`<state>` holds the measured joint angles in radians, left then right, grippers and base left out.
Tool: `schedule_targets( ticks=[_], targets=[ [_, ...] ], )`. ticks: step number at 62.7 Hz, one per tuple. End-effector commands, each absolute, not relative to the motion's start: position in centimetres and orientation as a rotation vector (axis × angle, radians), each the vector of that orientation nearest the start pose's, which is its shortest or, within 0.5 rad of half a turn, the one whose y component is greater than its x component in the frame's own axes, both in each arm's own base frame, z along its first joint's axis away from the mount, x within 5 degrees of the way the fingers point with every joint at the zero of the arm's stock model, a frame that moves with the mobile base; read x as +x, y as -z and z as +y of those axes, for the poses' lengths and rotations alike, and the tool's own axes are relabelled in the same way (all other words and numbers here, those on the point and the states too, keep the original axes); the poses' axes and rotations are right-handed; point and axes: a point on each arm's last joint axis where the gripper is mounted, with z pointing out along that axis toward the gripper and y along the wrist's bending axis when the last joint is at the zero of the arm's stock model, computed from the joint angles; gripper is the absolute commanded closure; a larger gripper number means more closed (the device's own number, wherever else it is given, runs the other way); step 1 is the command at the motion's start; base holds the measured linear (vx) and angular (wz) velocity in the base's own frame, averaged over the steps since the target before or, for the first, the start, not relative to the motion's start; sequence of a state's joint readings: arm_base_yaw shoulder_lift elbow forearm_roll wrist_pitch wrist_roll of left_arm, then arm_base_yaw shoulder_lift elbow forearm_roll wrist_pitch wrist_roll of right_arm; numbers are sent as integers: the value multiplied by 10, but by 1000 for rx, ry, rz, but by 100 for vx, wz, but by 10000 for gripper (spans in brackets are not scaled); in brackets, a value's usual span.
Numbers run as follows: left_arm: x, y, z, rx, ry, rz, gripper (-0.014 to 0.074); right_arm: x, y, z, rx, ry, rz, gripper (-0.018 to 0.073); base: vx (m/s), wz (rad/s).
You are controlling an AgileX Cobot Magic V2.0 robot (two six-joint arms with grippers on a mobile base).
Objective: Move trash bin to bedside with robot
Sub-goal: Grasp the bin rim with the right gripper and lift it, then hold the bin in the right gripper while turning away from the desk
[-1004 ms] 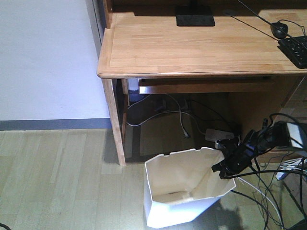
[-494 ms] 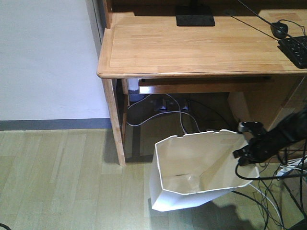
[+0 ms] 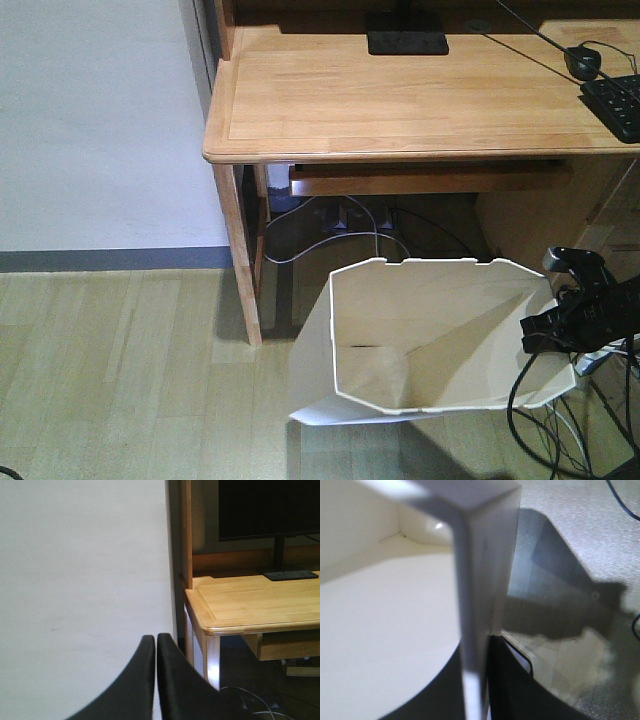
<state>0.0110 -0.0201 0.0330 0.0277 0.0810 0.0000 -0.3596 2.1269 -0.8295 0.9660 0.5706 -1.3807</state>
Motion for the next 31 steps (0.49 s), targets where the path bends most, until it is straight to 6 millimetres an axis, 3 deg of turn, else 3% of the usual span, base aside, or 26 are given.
schedule_targets(
  ticks=[1,11,31],
  targets=[
    [56,-199,0,0,-8,1508,603,290,-74,-52,-205,-801,2738,563,0,0],
    [56,-199,0,0,-8,1508,603,290,-86,-49,-219,-857,2705,563,0,0],
    [56,-199,0,0,-8,1508,603,283,-99,-35,-279,-1136,2639,563,0,0]
  ],
)
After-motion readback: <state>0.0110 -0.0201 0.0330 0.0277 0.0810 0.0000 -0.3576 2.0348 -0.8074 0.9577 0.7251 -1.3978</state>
